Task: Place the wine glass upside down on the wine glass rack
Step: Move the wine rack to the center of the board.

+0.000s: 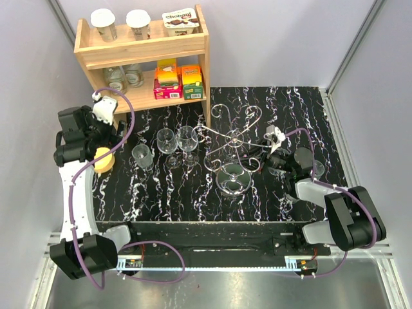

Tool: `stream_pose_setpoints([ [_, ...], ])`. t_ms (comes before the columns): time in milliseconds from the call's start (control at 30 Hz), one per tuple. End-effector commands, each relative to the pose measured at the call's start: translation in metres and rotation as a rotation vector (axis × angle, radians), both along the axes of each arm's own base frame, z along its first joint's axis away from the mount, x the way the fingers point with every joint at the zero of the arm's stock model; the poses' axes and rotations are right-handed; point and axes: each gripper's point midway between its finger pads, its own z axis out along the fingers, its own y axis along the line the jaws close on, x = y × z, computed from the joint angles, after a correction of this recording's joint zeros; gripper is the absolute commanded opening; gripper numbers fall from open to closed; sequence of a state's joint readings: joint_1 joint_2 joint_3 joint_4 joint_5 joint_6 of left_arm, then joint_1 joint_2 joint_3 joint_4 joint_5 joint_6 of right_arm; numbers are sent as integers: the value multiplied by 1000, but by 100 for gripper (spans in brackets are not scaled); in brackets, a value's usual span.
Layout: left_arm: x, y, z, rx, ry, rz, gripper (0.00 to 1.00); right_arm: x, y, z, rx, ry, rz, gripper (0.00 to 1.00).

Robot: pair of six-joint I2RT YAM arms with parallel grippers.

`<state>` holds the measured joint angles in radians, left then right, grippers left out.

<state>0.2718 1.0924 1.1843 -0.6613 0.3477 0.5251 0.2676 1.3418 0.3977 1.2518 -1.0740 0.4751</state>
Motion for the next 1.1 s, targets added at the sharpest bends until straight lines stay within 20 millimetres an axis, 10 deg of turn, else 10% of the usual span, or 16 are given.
stream_pose_setpoints([
  [0, -2, 1, 10, 25, -34, 3, 95, -7, 2, -4, -32, -49, 27, 26],
  [1067, -1, 2, 28, 27, -81, 20, 95, 7, -23, -5, -81, -69, -81, 81],
])
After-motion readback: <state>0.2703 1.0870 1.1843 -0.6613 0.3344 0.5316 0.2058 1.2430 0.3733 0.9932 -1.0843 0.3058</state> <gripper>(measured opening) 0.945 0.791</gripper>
